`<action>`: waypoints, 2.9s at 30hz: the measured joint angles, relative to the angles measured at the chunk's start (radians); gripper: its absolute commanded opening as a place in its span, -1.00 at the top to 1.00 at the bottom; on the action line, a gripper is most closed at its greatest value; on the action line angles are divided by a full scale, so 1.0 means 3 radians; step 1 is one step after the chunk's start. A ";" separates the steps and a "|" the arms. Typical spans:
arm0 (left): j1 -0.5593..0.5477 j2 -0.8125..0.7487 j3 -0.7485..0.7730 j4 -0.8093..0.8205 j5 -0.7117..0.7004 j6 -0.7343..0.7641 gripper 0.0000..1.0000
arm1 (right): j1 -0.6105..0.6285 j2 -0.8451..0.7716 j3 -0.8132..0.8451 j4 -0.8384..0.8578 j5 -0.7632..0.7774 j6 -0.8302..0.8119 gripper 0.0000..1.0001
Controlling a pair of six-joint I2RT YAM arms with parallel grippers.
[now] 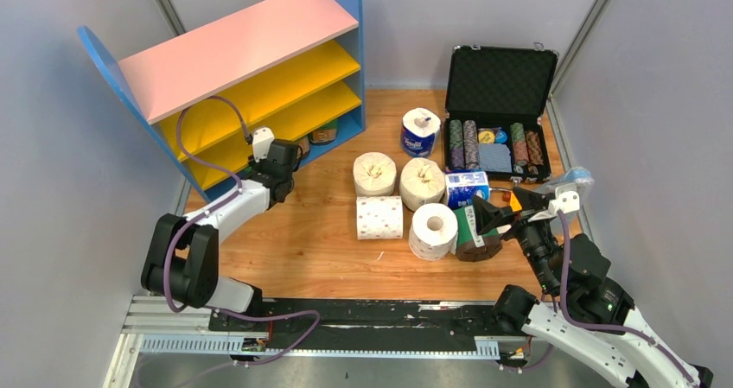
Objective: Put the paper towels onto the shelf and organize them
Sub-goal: Place the paper towel on the shelf.
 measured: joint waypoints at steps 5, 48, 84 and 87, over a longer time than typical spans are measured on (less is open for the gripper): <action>0.0004 0.0085 0.0064 0.0010 -0.0024 0.0028 0.14 | 0.0000 0.0000 0.0000 0.0000 0.0000 0.0001 -1.00; 0.0034 0.0502 0.0352 0.0281 -0.0158 -0.0496 -0.15 | 0.0000 0.0022 -0.0003 0.0000 0.0000 0.0001 -1.00; 0.0057 -0.2429 0.0464 -0.0745 0.1569 0.1288 -1.00 | 0.0000 0.1127 0.0615 -0.0509 0.0037 0.0913 -1.00; 0.0057 -0.2571 0.0381 -0.0651 0.1651 0.1338 -1.00 | -0.0028 0.1423 0.0767 -0.0744 0.0036 0.1172 -1.00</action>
